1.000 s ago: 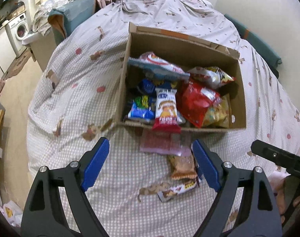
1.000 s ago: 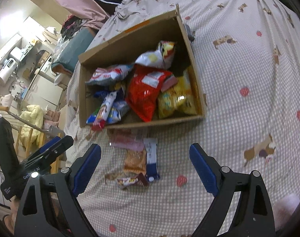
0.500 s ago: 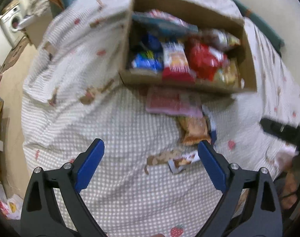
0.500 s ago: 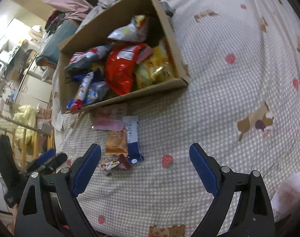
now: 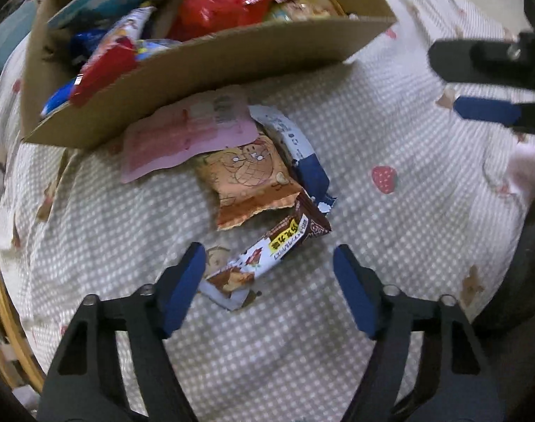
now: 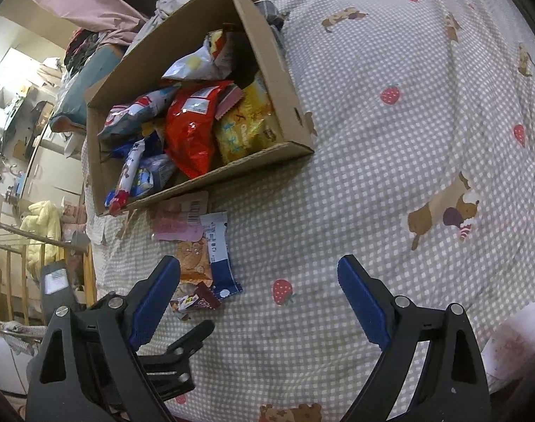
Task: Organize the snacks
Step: 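Grasp the brown chocolate bar with the left gripper and lift it, then grasp the white-blue stick pack with the right gripper while the left holds the chocolate bar, then lower the chocolate bar and stick pack into the box and open both grippers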
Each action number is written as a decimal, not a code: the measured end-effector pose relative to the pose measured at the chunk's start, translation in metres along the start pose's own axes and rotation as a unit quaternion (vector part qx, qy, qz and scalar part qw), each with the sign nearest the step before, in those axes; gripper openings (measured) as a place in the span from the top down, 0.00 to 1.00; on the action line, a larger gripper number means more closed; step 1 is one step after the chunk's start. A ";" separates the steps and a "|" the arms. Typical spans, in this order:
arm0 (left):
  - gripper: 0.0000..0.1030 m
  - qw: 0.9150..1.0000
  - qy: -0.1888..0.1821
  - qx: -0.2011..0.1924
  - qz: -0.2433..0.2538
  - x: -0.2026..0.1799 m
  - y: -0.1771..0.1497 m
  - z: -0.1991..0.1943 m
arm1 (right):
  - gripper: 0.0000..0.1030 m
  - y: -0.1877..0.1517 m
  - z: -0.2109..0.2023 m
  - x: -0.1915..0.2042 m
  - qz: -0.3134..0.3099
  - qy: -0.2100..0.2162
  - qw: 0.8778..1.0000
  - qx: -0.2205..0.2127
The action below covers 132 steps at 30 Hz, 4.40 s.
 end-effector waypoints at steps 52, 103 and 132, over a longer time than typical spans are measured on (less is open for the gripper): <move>0.85 0.964 0.041 -0.038 -0.259 0.108 -0.028 -0.071 | 0.64 -0.018 0.097 0.051 -0.061 0.008 0.992 0.106; 0.85 0.946 0.145 -0.167 -0.238 0.132 -0.020 -0.135 | 0.81 0.001 -0.025 0.054 -0.080 0.120 0.989 -0.017; 0.85 0.957 0.113 -0.197 -0.180 0.128 0.101 -0.110 | 0.81 0.088 0.002 0.063 -0.078 0.095 0.988 -0.090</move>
Point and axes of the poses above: each gripper's, at about its wrist camera, not at the fingertips, and z roughly the way its jaws point, x to its left, y to its top, the point moved 3 cm from there along z, roughly the way its jaws point, and after that the axes turned 11 degrees about -x, right-handed, at the moved point
